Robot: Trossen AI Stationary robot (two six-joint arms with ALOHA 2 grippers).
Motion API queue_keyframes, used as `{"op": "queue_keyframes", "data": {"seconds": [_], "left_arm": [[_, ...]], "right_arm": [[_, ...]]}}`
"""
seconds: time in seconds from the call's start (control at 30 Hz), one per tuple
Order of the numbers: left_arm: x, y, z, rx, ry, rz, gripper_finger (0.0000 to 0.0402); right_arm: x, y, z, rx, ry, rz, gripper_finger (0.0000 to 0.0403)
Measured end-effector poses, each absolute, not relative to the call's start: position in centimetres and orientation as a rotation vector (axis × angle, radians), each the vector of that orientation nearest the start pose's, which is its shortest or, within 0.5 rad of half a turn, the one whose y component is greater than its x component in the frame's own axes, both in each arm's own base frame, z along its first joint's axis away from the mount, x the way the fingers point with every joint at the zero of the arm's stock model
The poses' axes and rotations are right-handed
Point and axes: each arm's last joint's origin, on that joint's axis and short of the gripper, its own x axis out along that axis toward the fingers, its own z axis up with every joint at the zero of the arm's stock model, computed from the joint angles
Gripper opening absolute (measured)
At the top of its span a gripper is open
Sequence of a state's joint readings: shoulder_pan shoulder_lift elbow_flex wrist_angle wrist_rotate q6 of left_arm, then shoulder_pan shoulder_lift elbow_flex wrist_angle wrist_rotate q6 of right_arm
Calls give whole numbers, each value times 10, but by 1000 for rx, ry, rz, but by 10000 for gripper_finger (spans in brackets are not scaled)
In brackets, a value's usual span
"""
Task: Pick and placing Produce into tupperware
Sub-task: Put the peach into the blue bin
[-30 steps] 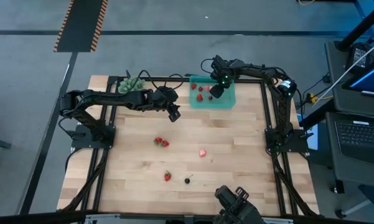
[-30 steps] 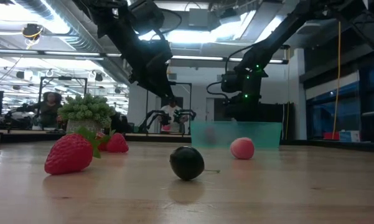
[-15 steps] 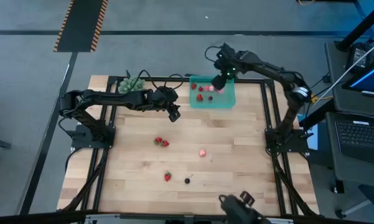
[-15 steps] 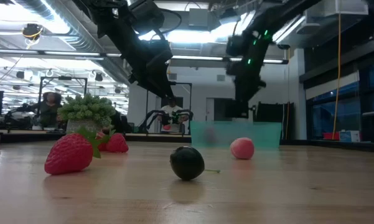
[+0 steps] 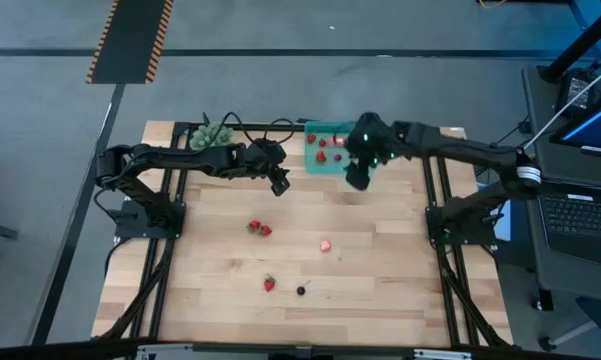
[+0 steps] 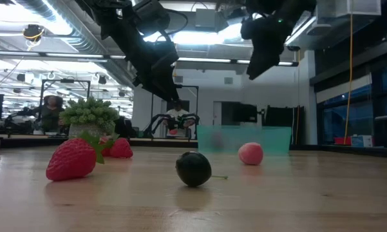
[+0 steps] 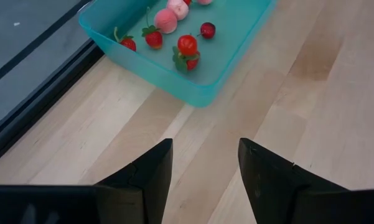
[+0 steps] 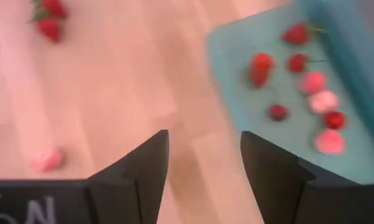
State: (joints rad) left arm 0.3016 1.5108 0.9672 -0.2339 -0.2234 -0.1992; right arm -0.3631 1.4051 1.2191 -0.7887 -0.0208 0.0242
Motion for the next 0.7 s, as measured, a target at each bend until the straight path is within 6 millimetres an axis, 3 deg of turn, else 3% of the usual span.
{"op": "queue_keyframes", "data": {"seconds": [0.27, 0.43, 0.7], "left_arm": [[297, 99, 224, -215, 734, 575, 176], [297, 99, 224, -215, 731, 575, 176], [298, 99, 225, -220, 726, 575, 176]], "right_arm": [[271, -46, 246, 129, 972, -133, 202], [274, -17, 217, 127, 892, 67, 202], [261, 11, 186, 124, 931, 167, 202]]}}
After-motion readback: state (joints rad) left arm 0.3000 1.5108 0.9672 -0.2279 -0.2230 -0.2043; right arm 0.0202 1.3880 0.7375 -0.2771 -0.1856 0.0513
